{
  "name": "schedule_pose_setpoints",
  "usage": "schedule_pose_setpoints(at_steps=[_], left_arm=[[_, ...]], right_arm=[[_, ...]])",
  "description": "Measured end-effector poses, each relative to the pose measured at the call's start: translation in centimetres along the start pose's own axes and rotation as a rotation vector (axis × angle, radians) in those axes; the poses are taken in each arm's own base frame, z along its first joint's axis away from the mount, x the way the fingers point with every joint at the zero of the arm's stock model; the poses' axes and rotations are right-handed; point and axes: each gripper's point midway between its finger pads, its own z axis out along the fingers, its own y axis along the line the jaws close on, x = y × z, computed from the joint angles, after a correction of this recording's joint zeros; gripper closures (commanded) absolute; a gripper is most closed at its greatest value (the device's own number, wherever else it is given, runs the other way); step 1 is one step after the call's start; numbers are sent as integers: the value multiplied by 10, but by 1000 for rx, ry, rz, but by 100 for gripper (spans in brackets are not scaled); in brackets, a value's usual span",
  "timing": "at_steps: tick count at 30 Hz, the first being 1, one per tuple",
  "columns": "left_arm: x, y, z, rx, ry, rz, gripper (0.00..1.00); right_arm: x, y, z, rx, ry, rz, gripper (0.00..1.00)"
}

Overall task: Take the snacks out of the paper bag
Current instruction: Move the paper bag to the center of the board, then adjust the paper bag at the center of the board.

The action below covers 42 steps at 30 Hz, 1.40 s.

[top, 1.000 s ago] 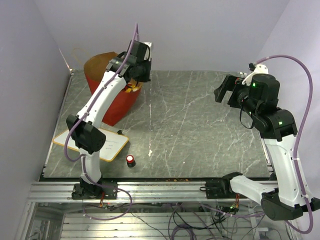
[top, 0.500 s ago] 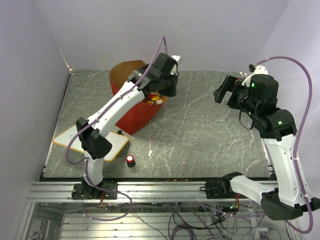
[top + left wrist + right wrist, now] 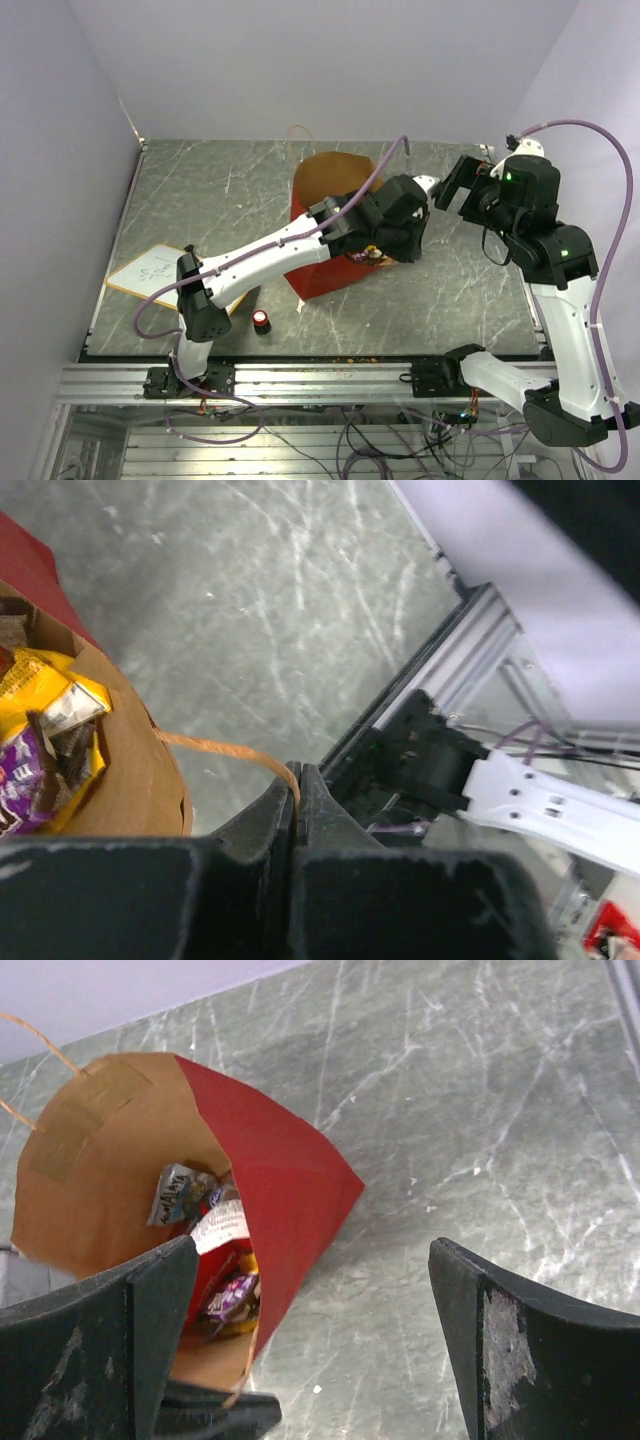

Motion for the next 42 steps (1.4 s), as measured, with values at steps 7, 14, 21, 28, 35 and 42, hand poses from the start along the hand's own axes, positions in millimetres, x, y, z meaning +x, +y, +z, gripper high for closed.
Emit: schedule_pose_setpoints(at_steps=[7,14,21,28,35,42], left_arm=[[1,-11,-9,25,-20,-6,77],[-44,24,-37,-14,-122,-55,43],[-109,101,-100,-98,-295,-138,26],[-143,220,-145,-308,-406,-243,29],[-143,308,-119,-363,-343,-372,37],[-120,340,-57,-304,-212,-468,48]], right_arm=[[-5,-14,-14,55,-43,33,0],[-6,-20,-18,85,-56,44,0],[-5,-20,-18,87,-55,51,0],[2,-18,-11,77,-27,37,1],[6,-13,4,67,2,1,0],[2,-13,7,58,-13,-34,0]])
